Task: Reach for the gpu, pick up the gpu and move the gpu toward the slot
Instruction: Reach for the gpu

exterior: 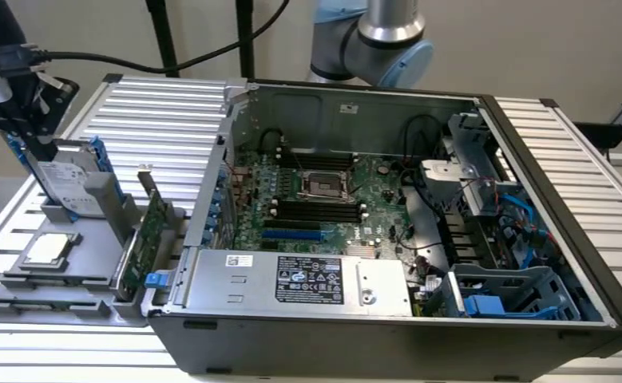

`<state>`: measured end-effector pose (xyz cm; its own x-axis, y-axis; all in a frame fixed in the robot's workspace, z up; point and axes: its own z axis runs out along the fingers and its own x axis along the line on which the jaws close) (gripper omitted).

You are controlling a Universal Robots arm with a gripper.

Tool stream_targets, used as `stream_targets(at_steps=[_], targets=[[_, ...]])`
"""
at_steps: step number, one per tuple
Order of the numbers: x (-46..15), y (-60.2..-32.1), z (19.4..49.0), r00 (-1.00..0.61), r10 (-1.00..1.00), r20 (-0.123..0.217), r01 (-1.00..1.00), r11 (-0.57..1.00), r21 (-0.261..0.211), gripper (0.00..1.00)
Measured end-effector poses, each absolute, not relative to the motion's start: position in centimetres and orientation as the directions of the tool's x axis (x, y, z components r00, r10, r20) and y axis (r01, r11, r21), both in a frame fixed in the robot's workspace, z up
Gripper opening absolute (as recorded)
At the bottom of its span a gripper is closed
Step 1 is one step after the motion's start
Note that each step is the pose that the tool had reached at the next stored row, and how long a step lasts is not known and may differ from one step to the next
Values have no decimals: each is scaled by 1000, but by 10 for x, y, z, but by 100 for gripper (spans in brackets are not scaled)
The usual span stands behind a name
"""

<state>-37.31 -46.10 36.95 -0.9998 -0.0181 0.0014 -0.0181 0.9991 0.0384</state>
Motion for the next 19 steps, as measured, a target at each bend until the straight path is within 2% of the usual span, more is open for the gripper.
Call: stream_targets(at_steps=[19], targets=[[-306,-501,361,-1000,-18,1,-18,999,37,11]])
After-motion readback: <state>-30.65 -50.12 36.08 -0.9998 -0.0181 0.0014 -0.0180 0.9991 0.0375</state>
